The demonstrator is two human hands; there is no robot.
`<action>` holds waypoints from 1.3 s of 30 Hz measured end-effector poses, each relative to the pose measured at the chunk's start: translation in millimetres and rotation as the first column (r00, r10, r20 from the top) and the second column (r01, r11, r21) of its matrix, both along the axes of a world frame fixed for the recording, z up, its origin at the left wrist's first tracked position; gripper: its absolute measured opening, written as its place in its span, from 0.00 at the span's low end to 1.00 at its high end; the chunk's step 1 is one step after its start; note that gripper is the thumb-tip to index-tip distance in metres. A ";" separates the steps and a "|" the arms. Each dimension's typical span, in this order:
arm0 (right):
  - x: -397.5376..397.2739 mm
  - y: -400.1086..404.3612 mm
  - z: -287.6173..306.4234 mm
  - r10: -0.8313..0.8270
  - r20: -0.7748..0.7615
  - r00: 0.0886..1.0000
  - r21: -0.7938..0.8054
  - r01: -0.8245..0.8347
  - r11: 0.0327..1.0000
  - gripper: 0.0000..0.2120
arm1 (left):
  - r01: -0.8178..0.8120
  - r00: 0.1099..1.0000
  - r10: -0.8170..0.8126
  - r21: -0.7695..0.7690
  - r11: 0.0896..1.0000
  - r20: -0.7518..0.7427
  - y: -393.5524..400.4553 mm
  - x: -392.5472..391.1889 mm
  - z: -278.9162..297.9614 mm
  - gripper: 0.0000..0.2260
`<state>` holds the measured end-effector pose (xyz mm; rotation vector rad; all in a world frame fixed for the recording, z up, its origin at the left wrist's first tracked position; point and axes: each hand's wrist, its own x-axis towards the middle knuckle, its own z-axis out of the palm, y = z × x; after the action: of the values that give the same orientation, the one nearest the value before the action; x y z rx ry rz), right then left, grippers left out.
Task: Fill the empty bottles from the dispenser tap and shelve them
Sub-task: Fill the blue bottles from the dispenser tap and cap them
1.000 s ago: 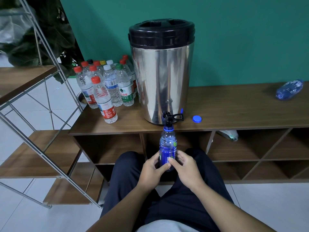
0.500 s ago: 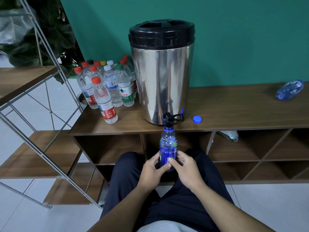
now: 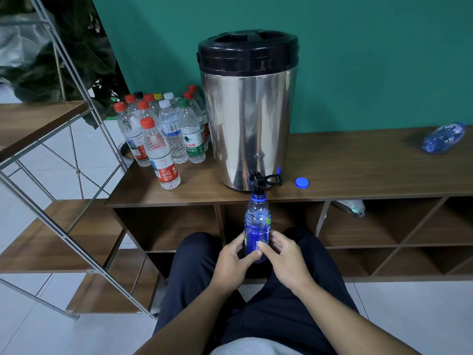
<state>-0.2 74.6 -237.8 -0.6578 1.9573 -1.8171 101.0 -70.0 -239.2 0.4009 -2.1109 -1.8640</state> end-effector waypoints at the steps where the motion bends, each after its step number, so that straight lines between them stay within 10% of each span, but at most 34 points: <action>1: 0.1 -0.2 0.2 0.000 -0.002 1.000 0.000 0.000 1.000 0.15 | 0.000 1.000 0.000 -0.003 1.000 0.001 -0.1 0.1 0.0 0.22; 39: -0.6 0.6 -1.0 0.001 -0.011 1.000 0.005 -0.001 1.000 0.15 | -0.007 1.000 0.007 -0.004 1.000 0.013 -1.5 -0.8 -3.7 0.23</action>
<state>-0.8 75.1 -238.8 -0.6678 1.9674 -1.8115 100.3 -71.5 -242.9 0.4207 -2.1183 -1.8579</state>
